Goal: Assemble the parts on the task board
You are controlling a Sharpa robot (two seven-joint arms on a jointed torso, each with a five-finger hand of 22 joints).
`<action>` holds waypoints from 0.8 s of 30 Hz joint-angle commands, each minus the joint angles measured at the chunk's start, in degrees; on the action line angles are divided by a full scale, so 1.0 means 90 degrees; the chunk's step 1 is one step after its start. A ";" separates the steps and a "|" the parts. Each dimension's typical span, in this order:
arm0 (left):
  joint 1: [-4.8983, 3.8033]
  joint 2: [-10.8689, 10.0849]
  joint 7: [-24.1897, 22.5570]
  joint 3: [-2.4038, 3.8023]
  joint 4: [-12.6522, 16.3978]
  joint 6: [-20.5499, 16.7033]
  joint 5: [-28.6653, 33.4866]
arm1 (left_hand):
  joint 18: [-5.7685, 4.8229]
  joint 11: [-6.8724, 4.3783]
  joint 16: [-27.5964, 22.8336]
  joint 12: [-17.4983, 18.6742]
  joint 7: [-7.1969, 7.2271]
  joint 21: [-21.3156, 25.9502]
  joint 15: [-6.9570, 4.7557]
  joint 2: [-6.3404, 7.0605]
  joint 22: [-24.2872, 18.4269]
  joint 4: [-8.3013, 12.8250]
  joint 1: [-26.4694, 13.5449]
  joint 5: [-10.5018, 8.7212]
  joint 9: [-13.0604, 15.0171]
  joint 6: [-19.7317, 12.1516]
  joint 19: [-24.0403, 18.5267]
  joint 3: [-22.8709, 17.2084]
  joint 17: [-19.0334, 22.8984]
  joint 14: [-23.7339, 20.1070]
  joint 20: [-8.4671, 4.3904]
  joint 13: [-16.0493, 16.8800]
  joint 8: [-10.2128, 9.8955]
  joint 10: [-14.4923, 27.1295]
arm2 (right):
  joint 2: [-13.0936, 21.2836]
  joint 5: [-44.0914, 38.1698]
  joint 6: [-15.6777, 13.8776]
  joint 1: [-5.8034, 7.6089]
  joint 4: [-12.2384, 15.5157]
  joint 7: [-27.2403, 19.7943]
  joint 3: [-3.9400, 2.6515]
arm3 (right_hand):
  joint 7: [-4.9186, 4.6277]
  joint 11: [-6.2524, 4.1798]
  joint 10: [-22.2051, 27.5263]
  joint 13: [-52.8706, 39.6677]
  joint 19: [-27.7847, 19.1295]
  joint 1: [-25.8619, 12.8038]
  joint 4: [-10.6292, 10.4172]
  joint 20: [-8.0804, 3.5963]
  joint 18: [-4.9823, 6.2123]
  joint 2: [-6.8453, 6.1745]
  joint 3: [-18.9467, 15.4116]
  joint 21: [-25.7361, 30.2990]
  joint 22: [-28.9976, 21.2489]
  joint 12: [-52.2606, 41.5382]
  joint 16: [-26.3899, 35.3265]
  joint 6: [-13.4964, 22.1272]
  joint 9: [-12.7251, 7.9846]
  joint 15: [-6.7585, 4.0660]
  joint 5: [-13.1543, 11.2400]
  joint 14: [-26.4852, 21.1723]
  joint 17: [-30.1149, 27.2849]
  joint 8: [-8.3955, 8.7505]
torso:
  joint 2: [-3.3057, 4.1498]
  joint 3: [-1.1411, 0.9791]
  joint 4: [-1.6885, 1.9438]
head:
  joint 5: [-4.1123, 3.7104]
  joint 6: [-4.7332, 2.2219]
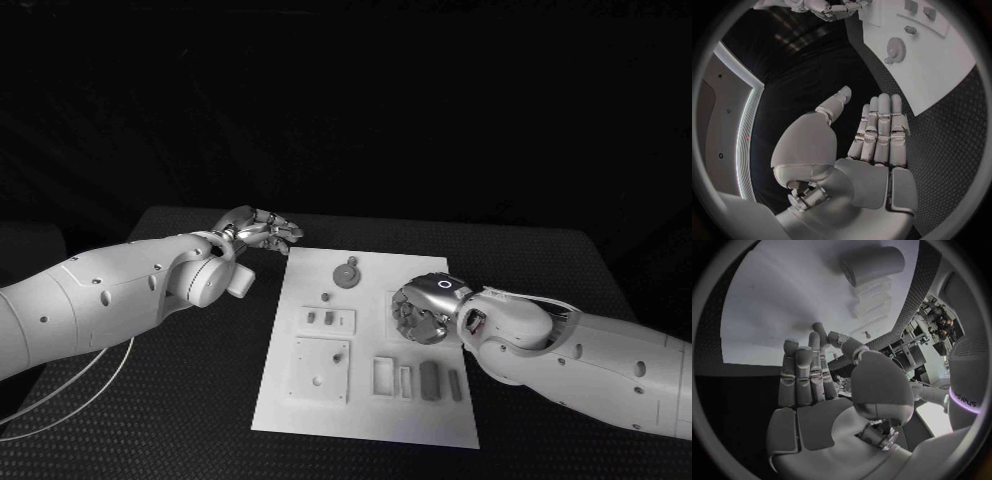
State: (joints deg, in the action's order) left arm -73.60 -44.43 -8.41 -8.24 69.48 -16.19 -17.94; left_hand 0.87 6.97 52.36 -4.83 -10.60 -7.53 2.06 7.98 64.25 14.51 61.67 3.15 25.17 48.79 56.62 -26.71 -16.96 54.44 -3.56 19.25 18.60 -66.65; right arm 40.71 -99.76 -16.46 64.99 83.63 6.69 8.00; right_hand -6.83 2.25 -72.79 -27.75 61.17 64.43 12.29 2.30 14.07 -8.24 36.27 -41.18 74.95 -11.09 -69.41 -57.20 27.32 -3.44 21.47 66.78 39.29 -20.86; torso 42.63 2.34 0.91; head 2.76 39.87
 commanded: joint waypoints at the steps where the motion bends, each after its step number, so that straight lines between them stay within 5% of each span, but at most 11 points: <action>1: -0.0011 0.0006 -0.0047 0.0004 0.0010 0.0069 0.0028 | 0.0002 -0.0012 -0.0039 0.0031 0.0008 0.0034 0.0005 -0.0055 -0.0009 -0.0007 0.0011 -0.0022 -0.0008 -0.0057 0.0058 0.0025 -0.0012 0.0027 0.0003 0.0006 0.0026 0.0044 | -0.0010 -0.0291 0.0066 -0.0012 0.0026 0.0016 0.0001 | 0.0063 -0.0043 -0.0146 -0.0142 0.0096 0.0234 0.0141 -0.0010 0.0104 0.0204 0.0311 -0.0070 0.0130 -0.0095 -0.0080 -0.0175 0.0064 -0.0089 0.0023 0.0047 0.0013 -0.0095 | 0.0002 0.0001 0.0000 | -0.0001 0.0006; 8: -0.0010 0.0004 -0.0047 0.0004 0.0006 0.0071 0.0028 | 0.0002 -0.0012 -0.0041 0.0031 0.0008 0.0036 0.0005 -0.0058 -0.0009 -0.0008 0.0013 -0.0022 -0.0008 -0.0058 0.0059 0.0024 -0.0014 0.0027 0.0003 0.0006 0.0026 0.0045 | 0.0000 -0.0406 0.0091 -0.0019 0.0036 0.0050 0.0001 | 0.0115 -0.0089 -0.0221 -0.0345 0.0155 0.0261 0.0280 -0.0025 0.0104 0.0296 0.0658 -0.0133 0.0133 -0.0146 -0.0137 -0.0293 0.0123 -0.0136 0.0019 0.0071 0.0042 -0.0112 | 0.0002 -0.0001 0.0007 | -0.0004 0.0013; 24: -0.0010 0.0018 -0.0050 0.0004 -0.0001 0.0071 0.0028 | 0.0001 -0.0012 -0.0045 0.0031 0.0007 0.0040 0.0005 -0.0063 -0.0008 -0.0009 0.0016 -0.0023 -0.0008 -0.0059 0.0061 0.0022 -0.0021 0.0028 0.0003 0.0008 0.0028 0.0046 | 0.0042 -0.0150 -0.0292 -0.0031 0.0100 -0.0068 -0.0002 | 0.0142 -0.0117 -0.0263 -0.0456 0.0212 0.0283 0.0300 -0.0053 0.0104 0.0305 0.0786 -0.0194 0.0135 -0.0153 -0.0186 -0.0356 0.0164 -0.0167 0.0011 0.0103 0.0075 -0.0117 | 0.0001 0.0002 0.0008 | -0.0011 0.0009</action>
State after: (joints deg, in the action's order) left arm -73.60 -44.38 -8.39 -8.24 69.42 -16.17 -17.93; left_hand 0.87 6.97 52.13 -4.83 -10.43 -7.53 2.06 7.98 64.25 14.51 61.67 3.15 25.17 48.61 56.62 -26.71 -17.06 54.44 -3.56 19.23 18.60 -66.65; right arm 41.11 -102.06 -17.45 64.65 84.38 6.88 8.07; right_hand -5.12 1.13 -74.65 -31.78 62.82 65.35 14.95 1.73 14.05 -7.38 43.04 -42.65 74.94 -12.20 -70.79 -59.64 27.26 -4.59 21.53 67.79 39.91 -21.06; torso 42.65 2.34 0.94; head 2.72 40.02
